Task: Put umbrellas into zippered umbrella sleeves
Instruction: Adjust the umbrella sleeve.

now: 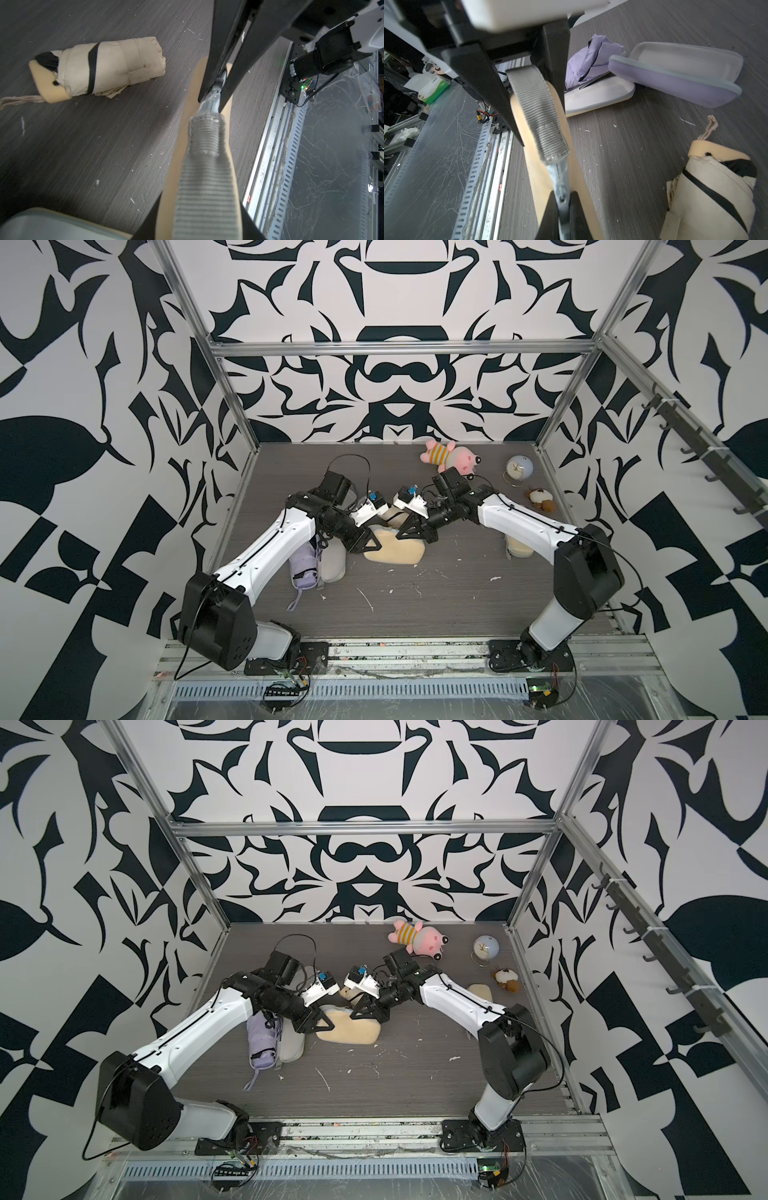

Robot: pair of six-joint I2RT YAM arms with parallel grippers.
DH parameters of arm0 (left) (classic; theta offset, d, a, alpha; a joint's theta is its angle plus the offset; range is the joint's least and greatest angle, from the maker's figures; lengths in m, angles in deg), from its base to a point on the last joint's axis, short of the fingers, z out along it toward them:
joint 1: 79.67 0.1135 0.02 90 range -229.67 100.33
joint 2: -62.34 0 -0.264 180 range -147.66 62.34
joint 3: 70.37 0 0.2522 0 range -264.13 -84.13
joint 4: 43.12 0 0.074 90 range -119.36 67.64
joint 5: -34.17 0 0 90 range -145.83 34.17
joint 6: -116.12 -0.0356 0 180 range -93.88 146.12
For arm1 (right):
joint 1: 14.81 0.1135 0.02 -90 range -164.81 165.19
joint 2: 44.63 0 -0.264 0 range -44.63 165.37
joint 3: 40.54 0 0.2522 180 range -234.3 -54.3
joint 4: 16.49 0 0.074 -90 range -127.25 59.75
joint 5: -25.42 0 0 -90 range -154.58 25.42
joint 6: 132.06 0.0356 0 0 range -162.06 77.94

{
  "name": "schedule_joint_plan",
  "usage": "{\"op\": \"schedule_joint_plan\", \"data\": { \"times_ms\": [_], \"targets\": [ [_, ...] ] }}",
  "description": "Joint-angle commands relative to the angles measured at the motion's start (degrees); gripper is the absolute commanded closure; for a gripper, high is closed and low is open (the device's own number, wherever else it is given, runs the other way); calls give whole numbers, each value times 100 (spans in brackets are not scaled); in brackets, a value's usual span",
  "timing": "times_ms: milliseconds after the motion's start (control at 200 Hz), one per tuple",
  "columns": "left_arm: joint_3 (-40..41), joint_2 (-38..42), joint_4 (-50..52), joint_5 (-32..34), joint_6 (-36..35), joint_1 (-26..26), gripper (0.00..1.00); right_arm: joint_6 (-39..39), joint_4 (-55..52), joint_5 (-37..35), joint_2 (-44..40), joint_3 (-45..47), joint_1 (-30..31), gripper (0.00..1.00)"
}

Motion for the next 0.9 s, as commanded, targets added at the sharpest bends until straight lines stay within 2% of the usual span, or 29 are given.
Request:
{"op": "schedule_joint_plan", "data": {
  "times_ms": [0, 60, 160, 260, 335, 460, 520, 575, 590, 635, 710, 895],
  "targets": [
    [-371, 356, -971, -577, 272, 213, 50, 407, -157, 438, -137, 126, 45, 100],
    [-332, 438, -1049, -789, 408, 392, 46, 553, -17, 564, -165, 158, -18, 100],
    [157, 783, -1973, -1342, 1275, 960, 38, 1107, 666, 743, -267, 426, -157, 100],
    [1145, 1164, -4082, -1841, 3125, 1572, 26, 1910, 1543, 794, -317, 761, -265, 100],
    [1857, 1410, -5396, -1594, 4362, 1778, 24, 2699, 2388, 610, -334, 1037, -347, 100],
    [2727, 1822, -6550, -869, 5932, 1738, 21, 4380, 4045, 242, -352, 1549, -503, 100],
    [3219, 1961, -7121, -519, 6567, 1589, 16, 5093, 4675, -26, -344, 1726, -546, 100],
    [3556, 2097, -7333, -121, 6673, 1284, 16, 5630, 5063, -134, -288, 1787, -553, 100],
    [3640, 2136, -7323, -11, 6669, 1193, 11, 5772, 5144, -170, -262, 1791, -551, 100],
    [3825, 2215, -7291, 407, 6648, 948, 8, 6126, 5375, -233, -223, 1796, -551, 100],
    [4090, 2183, -7536, 670, 6816, 732, 5, 6681, 5842, -265, -176, 1835, -551, 100],
    [4167, 1354, -8399, 519, 7218, 447, 2, 7718, 6841, -128, -84, 1924, -429, 100]
  ]
}}
